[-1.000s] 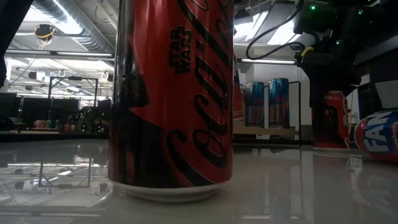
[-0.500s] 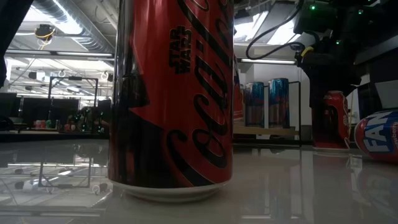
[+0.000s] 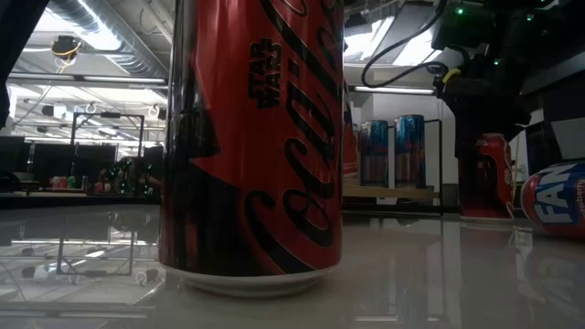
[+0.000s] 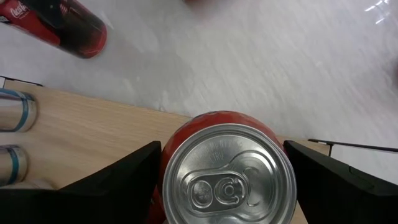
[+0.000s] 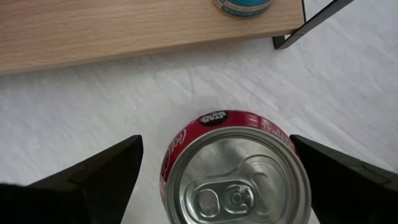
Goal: Place canned beverage on shelf
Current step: Put the orange soda can on the shelf aligned with the other orange soda cans, then put the red white soda can on the shelf
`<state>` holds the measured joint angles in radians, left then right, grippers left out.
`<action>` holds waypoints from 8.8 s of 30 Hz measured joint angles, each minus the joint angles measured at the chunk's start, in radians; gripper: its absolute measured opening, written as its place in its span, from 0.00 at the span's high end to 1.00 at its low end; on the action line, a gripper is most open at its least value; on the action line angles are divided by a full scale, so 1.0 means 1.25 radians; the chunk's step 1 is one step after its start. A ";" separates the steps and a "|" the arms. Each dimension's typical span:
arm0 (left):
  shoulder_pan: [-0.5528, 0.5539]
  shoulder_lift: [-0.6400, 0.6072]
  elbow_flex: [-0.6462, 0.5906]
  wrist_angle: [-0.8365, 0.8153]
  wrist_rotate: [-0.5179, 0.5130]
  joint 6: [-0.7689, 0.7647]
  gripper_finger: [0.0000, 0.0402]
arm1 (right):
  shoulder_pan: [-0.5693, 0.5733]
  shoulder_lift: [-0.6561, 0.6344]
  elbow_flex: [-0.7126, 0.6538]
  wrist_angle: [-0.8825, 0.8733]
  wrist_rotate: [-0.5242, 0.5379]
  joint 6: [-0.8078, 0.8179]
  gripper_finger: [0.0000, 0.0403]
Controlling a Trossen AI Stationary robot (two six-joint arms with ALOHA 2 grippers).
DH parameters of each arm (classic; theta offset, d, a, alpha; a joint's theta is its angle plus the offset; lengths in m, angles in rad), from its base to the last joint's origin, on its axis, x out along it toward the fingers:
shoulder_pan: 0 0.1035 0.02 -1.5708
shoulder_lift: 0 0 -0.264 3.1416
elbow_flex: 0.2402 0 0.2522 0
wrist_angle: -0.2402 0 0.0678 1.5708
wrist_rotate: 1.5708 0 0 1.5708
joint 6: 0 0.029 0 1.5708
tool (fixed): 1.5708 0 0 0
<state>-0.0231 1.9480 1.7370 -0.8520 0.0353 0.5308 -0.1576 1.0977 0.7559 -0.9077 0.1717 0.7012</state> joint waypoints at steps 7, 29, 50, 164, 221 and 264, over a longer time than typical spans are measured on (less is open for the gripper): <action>0.000 0.000 0.000 0.000 0.000 -0.002 0.21 | 0.000 0.000 0.000 0.000 0.000 0.000 0.03; -0.007 0.001 -0.001 0.008 -0.026 -0.022 0.21 | 0.000 0.000 0.000 0.000 0.000 0.000 0.03; -0.008 0.001 -0.001 0.005 -0.028 -0.024 0.06 | 0.000 0.000 0.000 0.000 0.000 0.000 0.03; -0.205 -0.675 -0.658 0.154 -0.388 -0.626 0.06 | -0.029 0.354 0.445 -0.007 0.000 -0.105 0.27; -0.219 -0.674 -0.657 0.156 -0.389 -0.626 0.06 | -0.052 0.388 0.476 0.012 0.016 -0.133 0.01; -0.218 -0.674 -0.657 0.162 -0.389 -0.626 0.06 | 0.301 0.375 0.328 -0.042 0.103 -0.296 0.01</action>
<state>-0.2960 1.1049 0.9154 -0.6497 -0.4511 -0.2516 0.2190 1.5665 1.1660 -0.9605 0.3010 0.3311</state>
